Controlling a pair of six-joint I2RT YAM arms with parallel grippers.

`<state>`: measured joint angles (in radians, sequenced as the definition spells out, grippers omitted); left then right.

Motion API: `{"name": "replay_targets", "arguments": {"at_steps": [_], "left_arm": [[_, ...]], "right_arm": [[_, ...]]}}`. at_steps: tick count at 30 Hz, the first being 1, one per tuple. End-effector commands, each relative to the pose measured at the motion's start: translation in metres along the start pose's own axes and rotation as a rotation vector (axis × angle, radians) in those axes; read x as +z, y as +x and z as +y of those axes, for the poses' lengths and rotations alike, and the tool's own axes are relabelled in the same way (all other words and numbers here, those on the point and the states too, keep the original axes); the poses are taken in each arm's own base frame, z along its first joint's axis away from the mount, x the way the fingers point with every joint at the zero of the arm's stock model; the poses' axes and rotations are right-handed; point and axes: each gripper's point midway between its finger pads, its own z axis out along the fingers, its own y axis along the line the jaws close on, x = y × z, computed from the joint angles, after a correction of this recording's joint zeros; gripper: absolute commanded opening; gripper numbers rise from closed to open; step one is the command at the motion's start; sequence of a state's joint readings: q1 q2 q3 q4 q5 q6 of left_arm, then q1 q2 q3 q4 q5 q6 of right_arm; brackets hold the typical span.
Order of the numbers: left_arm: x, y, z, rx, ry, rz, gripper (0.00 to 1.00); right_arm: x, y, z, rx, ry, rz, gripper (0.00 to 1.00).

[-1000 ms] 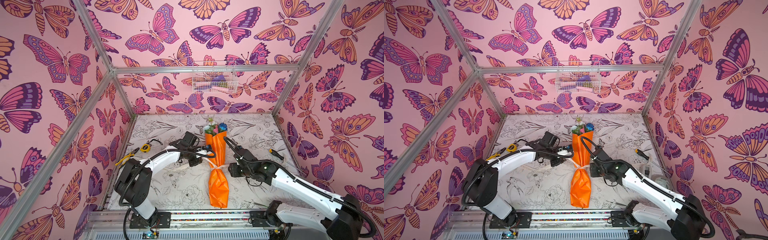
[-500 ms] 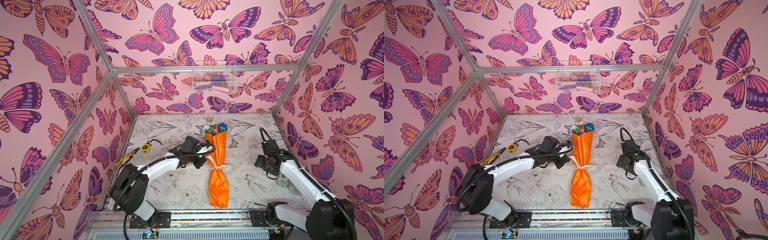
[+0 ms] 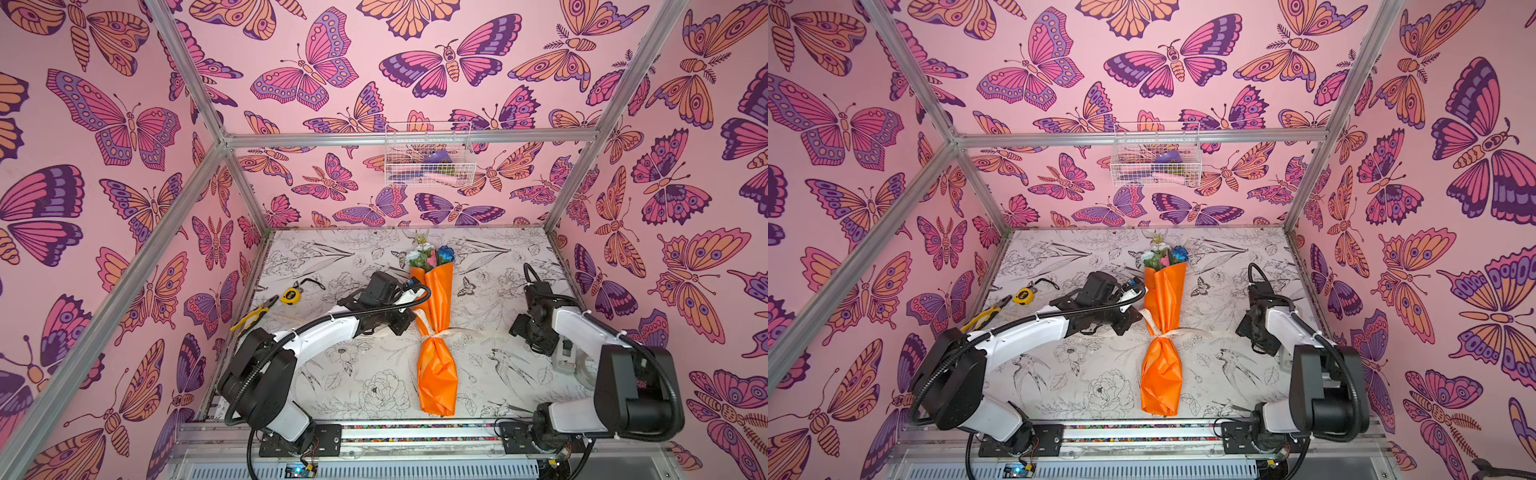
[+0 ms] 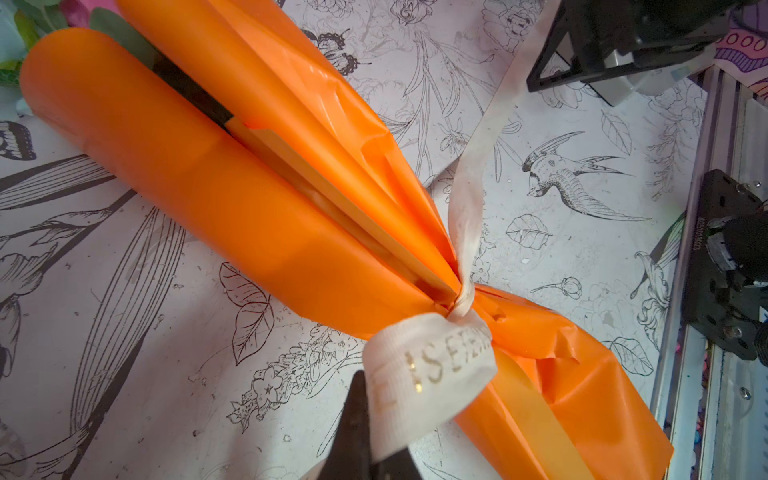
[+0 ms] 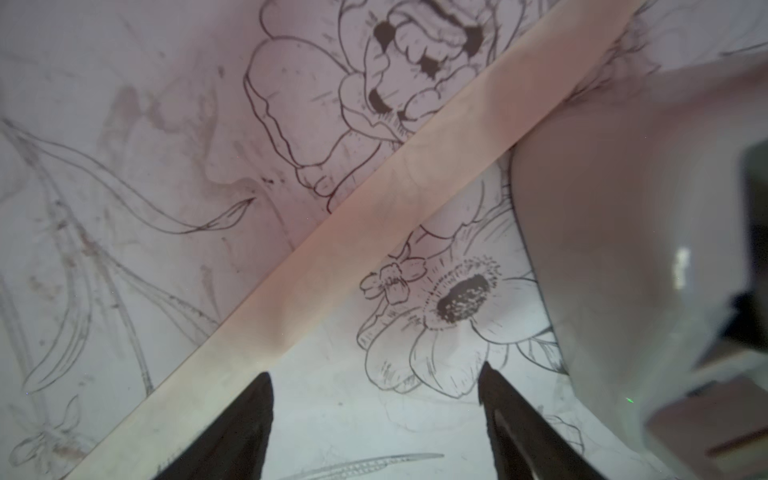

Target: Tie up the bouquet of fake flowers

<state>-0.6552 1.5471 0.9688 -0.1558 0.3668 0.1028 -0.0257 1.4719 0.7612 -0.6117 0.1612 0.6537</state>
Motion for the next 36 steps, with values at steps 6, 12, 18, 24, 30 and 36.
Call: {"name": "replay_targets", "arguments": {"at_steps": [6, 12, 18, 24, 30, 36], "left_arm": [[0.000, -0.006, -0.012, 0.018, 0.045, -0.021, 0.00], [0.002, -0.006, -0.014, 0.018, 0.053, -0.021, 0.00], [0.004, -0.005, -0.015, 0.018, 0.060, -0.016, 0.00], [0.005, -0.006, -0.016, 0.021, 0.065, -0.016, 0.00], [0.005, -0.008, -0.019, 0.033, 0.062, -0.021, 0.00], [0.006, -0.009, -0.027, 0.051, 0.096, -0.023, 0.00]], "right_arm": [[0.027, -0.012, 0.023, 0.049, -0.047, 0.026, 0.76], [0.029, -0.015, 0.033, 0.037, -0.081, 0.032, 0.71], [0.009, -0.028, 0.045, 0.051, -0.156, -0.021, 0.75], [-0.011, -0.038, 0.049, 0.075, -0.200, -0.070, 0.75], [-0.014, -0.039, 0.052, 0.090, -0.225, -0.079, 0.77], [-0.001, -0.042, 0.055, 0.094, -0.203, -0.062, 0.75]]}}
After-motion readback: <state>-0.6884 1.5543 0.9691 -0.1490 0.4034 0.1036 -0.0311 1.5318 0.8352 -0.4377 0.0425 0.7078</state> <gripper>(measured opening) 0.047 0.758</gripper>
